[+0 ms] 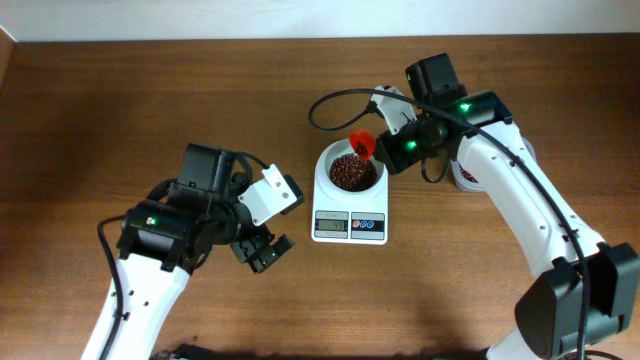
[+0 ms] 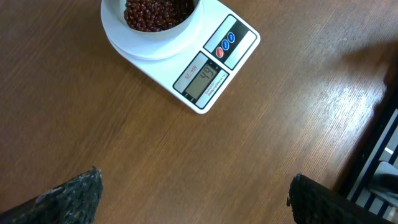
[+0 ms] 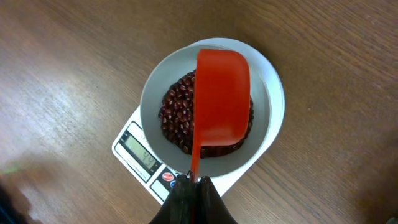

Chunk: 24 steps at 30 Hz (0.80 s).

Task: Scoop and weigh 50g on scale
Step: 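Hold the scoop tilted over the bowl and shake out remaining beans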

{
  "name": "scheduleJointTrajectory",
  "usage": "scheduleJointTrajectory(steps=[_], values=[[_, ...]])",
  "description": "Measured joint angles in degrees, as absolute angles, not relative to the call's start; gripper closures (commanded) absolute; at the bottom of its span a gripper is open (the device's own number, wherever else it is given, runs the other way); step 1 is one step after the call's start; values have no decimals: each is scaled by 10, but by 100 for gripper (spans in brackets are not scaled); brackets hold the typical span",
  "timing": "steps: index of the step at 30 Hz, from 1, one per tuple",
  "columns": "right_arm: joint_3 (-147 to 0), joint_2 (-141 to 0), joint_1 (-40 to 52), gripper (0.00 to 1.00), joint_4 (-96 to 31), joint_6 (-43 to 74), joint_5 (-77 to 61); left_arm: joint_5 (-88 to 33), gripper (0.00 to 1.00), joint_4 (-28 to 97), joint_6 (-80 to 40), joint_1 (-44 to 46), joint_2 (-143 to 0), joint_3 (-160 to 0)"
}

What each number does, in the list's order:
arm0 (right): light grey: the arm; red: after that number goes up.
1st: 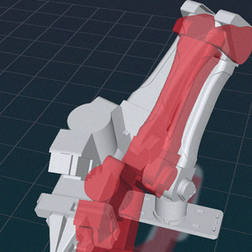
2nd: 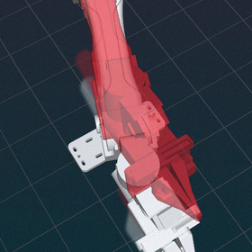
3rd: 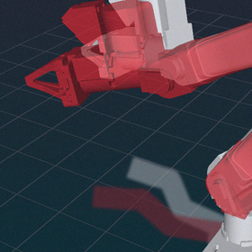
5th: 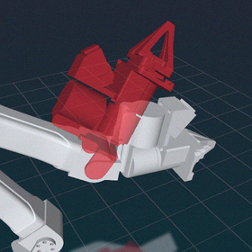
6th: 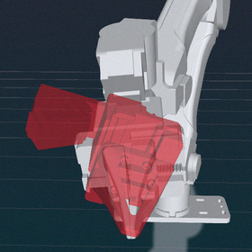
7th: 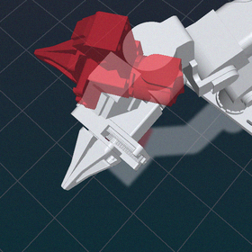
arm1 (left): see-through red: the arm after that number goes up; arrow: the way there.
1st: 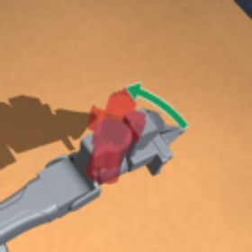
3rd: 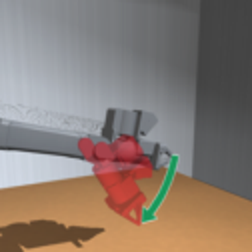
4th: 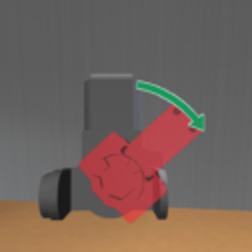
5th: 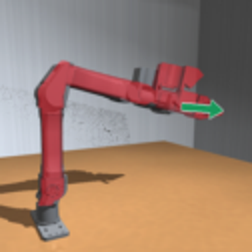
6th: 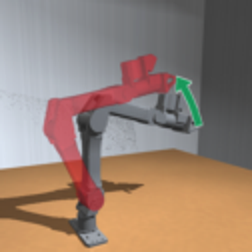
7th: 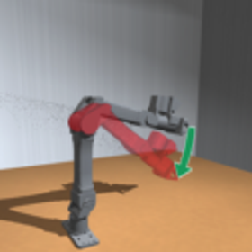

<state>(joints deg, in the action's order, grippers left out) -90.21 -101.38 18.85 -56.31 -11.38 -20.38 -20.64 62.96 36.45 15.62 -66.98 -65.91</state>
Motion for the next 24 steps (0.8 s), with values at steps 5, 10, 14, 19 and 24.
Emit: scheduleJointTrajectory(steps=[5, 10, 14, 19, 24], values=[[-902, -1014, 189, 96, -563, -116, -210, -206, 1, 630, 365, 156, -670, -659], [-902, -1014, 189, 96, -565, -116, -199, -206, 1, 630, 364, 156, -670, -659], [-902, -1014, 189, 96, -565, -116, -199, -206, 1, 630, 365, 156, -670, -659], [-902, -1014, 189, 96, -565, -116, -199, -206, 1, 630, 365, 156, -670, -659], [-902, -1014, 189, 96, -565, -116, -199, -206, 1, 630, 364, 156, -670, -659]])
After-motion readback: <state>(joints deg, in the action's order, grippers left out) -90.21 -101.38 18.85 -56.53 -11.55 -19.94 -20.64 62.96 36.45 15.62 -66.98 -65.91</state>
